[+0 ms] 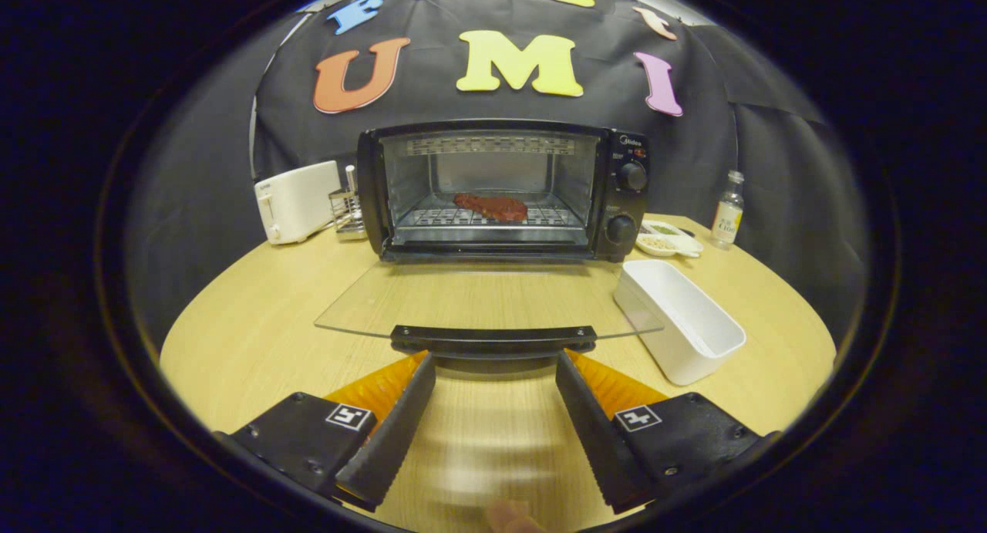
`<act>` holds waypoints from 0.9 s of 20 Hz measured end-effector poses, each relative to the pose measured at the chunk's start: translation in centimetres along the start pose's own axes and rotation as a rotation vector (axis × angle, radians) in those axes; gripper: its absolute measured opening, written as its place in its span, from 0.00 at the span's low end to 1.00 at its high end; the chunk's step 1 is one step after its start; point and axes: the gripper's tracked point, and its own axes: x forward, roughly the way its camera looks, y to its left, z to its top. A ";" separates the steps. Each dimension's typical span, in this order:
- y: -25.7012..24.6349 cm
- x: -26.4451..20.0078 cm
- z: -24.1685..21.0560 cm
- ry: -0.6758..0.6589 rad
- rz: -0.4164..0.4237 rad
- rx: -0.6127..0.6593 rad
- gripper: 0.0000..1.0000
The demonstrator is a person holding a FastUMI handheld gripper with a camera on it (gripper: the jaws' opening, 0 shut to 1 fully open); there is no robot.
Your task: Open the toaster oven, put the food inside, and close the toaster oven door.
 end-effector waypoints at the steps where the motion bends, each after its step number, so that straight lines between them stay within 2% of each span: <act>1: 0.3 0.3 0.1 0.003 0.013 -0.006 1.00; 4: 0.6 0.6 -0.3 0.040 0.013 -0.014 1.00; 8: 0.5 0.3 0.8 -0.019 0.001 0.029 1.00; 10: 0.7 0.0 1.7 -0.076 0.002 0.033 1.00; 14: 0.7 -1.1 5.2 -0.303 -0.001 0.008 1.00; 18: 0.6 -0.9 5.1 -0.322 -0.012 -0.005 1.00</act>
